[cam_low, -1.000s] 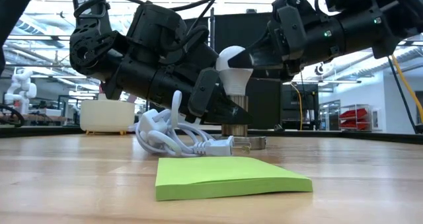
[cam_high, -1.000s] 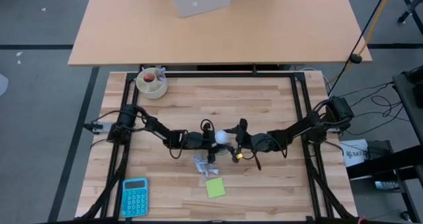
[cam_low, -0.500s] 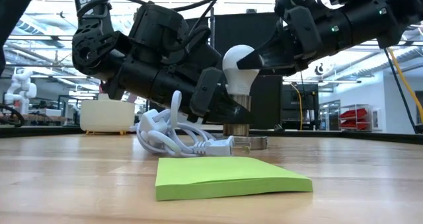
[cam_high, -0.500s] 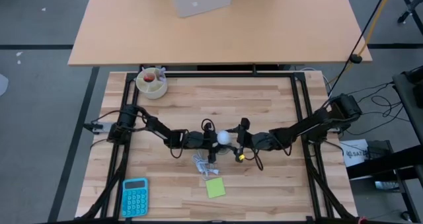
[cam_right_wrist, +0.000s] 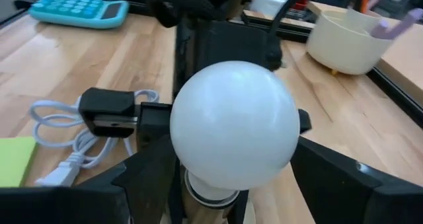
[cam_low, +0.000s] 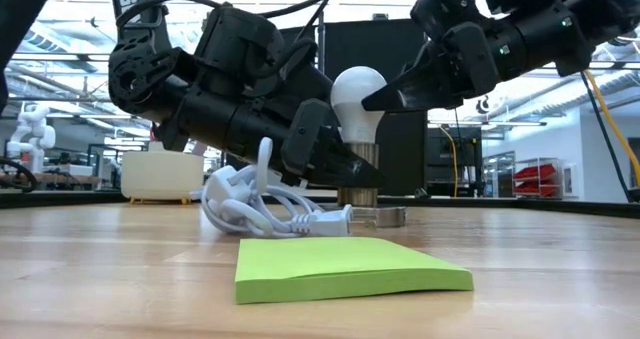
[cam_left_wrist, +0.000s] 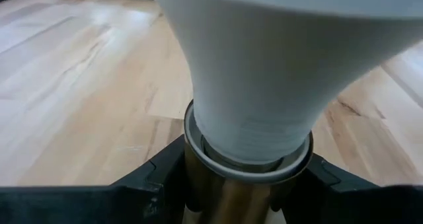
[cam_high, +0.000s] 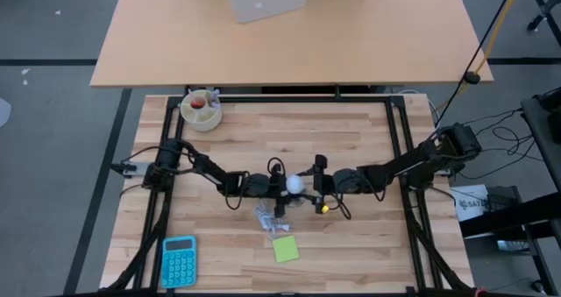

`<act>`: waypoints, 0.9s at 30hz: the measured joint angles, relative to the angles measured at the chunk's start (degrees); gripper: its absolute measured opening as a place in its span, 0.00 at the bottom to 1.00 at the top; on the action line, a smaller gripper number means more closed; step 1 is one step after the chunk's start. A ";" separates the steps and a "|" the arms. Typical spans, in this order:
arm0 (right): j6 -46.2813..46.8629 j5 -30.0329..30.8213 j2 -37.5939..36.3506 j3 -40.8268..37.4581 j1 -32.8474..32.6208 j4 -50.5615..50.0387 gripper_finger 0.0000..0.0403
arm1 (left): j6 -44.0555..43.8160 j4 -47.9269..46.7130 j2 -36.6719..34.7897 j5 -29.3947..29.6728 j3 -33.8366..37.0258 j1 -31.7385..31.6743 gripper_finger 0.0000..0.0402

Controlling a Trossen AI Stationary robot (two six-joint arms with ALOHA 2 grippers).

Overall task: Screw lightbulb
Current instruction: Remove the lightbulb from the lamp

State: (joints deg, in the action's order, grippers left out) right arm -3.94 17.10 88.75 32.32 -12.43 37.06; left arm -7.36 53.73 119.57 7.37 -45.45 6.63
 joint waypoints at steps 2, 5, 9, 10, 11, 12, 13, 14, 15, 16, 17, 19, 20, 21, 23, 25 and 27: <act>-0.99 -2.40 0.00 0.04 0.75 0.31 0.70 | 0.20 0.08 -0.02 -0.87 0.04 0.02 0.45; -1.42 -5.85 0.00 0.65 2.00 -0.03 0.70 | 0.27 0.18 -0.02 -1.30 0.13 0.03 0.45; -1.39 -8.38 0.02 1.53 3.26 -0.77 0.70 | 0.38 0.21 -0.02 -2.27 0.15 0.02 0.45; -1.25 -9.08 0.02 1.66 3.65 -0.91 0.70 | 0.32 0.21 -0.02 -2.35 0.15 0.02 0.45; -1.03 -10.03 0.02 1.92 4.13 -1.31 0.70 | 0.26 0.23 -0.02 -2.35 0.15 0.02 0.45; -0.42 -10.98 0.02 2.09 4.50 -1.54 0.70 | 0.17 0.24 -0.02 -2.38 0.15 0.02 0.45; 0.18 -11.76 0.02 2.35 4.85 -1.79 0.70 | 0.10 0.31 -0.02 -2.40 0.15 0.02 0.45; 0.66 -12.56 0.02 2.38 5.10 -1.75 0.70 | 0.05 0.30 -0.02 -2.40 0.15 0.02 0.45; 0.87 -13.17 0.04 2.38 5.30 -1.66 0.70 | 0.00 0.31 -0.02 -2.40 0.15 0.02 0.45; 0.95 -14.01 0.06 2.40 5.43 -1.52 0.70 | -0.02 0.31 -0.02 -2.57 0.15 0.02 0.45; 1.01 -15.04 0.07 2.40 5.47 -1.29 0.70 | -0.10 0.30 -0.02 -2.85 0.15 0.04 0.45; 1.25 -16.20 0.12 2.44 5.40 -0.76 0.70 | -0.17 0.31 -0.02 -3.15 0.15 0.20 0.45; 1.32 -16.39 0.13 2.45 5.41 -0.63 0.70 | -0.15 0.32 -0.02 -3.61 0.15 0.20 0.45; 1.45 -17.00 0.13 2.45 5.62 -0.52 0.70 | -0.13 0.38 -0.02 -3.96 0.15 0.14 0.45; 2.41 -18.56 0.13 2.45 6.10 -0.27 0.70 | -0.20 0.54 -0.02 -4.18 0.15 0.10 0.45; 3.16 -19.01 0.13 2.45 6.43 -0.05 0.71 | -0.22 0.61 -0.02 -4.21 0.15 0.09 0.45; 3.21 -19.12 0.13 2.45 6.50 -0.01 0.71 | -0.22 0.84 -0.02 -4.23 0.15 0.09 0.45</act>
State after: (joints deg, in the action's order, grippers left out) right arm -0.73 -2.02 88.88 34.76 -5.93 37.05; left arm -7.57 54.58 119.55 3.14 -45.30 6.72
